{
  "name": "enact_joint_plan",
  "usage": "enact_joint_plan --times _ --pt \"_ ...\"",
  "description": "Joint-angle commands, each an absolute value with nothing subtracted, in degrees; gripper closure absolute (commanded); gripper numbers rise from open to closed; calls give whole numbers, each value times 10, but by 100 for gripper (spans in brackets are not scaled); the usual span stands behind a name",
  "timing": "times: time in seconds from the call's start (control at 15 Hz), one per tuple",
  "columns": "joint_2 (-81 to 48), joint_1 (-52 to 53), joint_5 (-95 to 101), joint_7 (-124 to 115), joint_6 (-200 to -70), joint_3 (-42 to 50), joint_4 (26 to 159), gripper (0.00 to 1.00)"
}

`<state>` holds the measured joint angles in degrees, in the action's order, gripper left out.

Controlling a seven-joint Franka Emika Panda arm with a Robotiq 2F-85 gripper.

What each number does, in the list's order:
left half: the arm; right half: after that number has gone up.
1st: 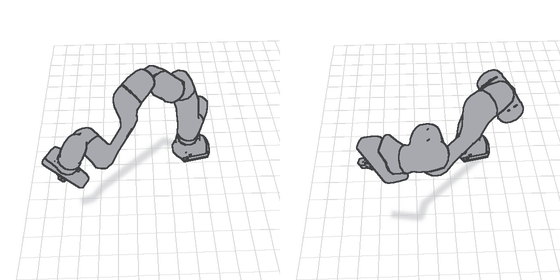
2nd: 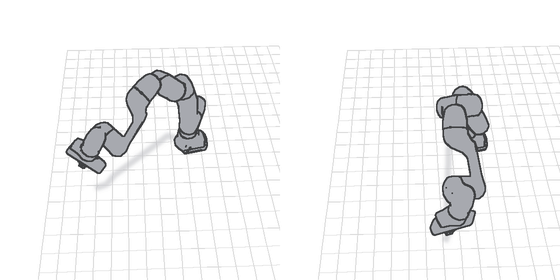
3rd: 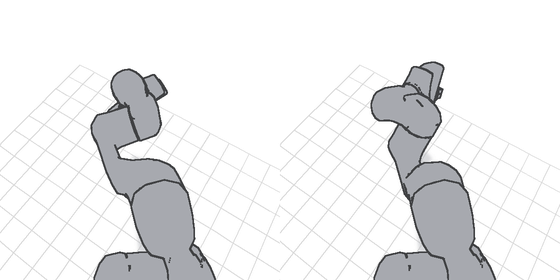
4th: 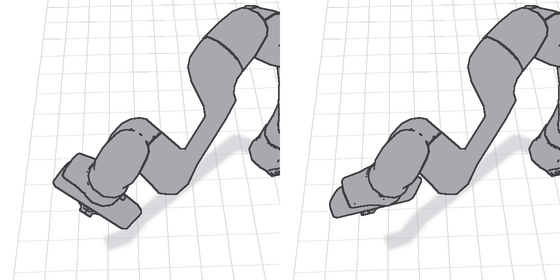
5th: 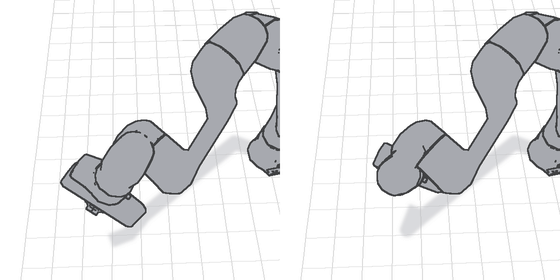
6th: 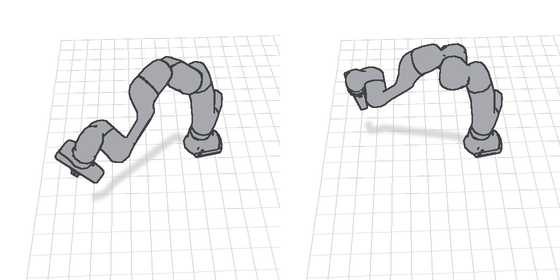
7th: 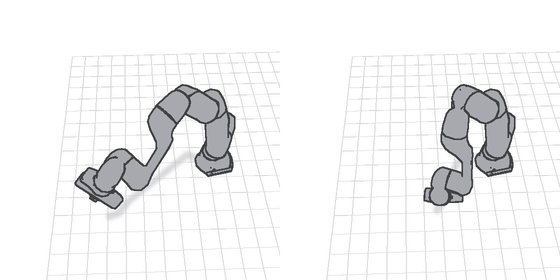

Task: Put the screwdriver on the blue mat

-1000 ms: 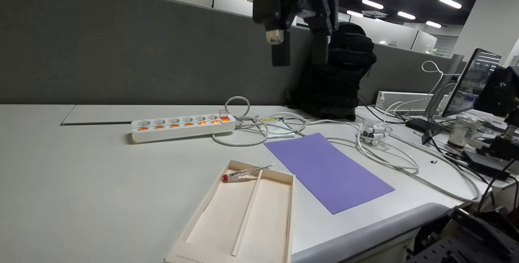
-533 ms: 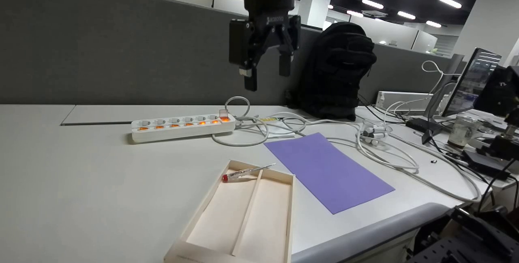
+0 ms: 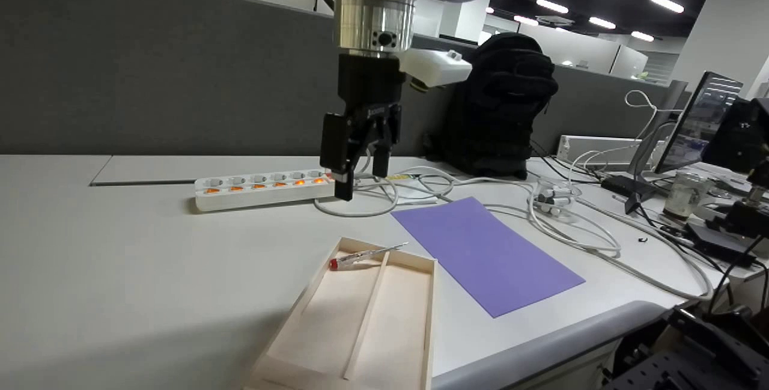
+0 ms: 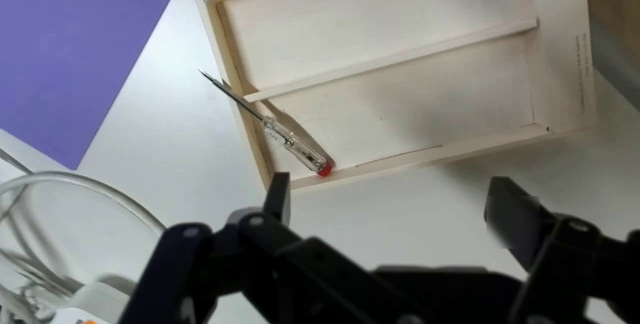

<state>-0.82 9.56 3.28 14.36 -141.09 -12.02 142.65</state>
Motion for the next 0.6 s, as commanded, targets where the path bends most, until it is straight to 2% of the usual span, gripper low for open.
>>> enact_joint_plan --times 0.0,0.07,0.27,0.53 --pt "-27 98 2 277 -1380 -119 1395 0" --pt "-25 97 20 222 -1406 -115 1415 0" --pt "-29 98 9 266 -1395 -117 1404 0" --pt "-39 97 43 275 -1466 -115 1416 0"
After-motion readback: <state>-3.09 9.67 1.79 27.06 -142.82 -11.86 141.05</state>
